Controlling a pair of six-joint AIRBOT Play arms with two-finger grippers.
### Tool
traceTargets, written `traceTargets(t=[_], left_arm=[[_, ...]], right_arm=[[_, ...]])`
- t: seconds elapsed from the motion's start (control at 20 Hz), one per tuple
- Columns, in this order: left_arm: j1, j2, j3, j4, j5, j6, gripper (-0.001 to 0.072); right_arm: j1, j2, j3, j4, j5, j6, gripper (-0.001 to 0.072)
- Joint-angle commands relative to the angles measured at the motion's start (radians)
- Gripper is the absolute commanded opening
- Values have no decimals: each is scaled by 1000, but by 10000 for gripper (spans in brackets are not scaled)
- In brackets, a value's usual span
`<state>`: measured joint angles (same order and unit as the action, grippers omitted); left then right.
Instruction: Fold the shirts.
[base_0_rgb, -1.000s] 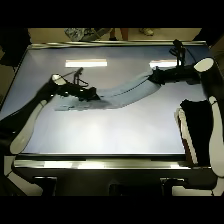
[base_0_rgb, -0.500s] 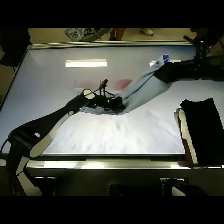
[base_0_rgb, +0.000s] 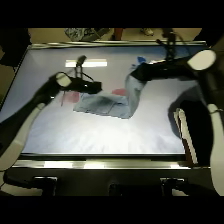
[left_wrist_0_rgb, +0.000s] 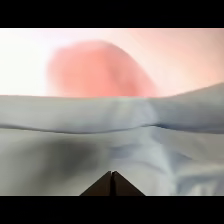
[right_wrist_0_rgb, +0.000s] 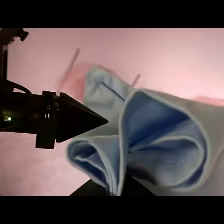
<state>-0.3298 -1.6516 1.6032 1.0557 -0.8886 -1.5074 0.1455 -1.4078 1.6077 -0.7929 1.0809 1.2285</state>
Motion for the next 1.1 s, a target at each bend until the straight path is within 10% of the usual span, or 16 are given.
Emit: traceTargets(t=[0.0,0.5,0.6,0.8,1.05], left_arm=[[148,175,-3,247,-107,-11,30],[254,408,-3,246,-170,-7,31],[242,405,-11,246,-168,-8,31],[248,405,-66,247,-169,-7,31],[267,405,-91,248,-165,19,31]], right_arm=[[141,-149,1,213,-249,-43,43],[434,-475,1,479,-709,-35,64],[451,-490,1,478,-742,-40,682],[345,-431,1,340,-436,-189,695],[61,-291,0,-342,95,95,695]])
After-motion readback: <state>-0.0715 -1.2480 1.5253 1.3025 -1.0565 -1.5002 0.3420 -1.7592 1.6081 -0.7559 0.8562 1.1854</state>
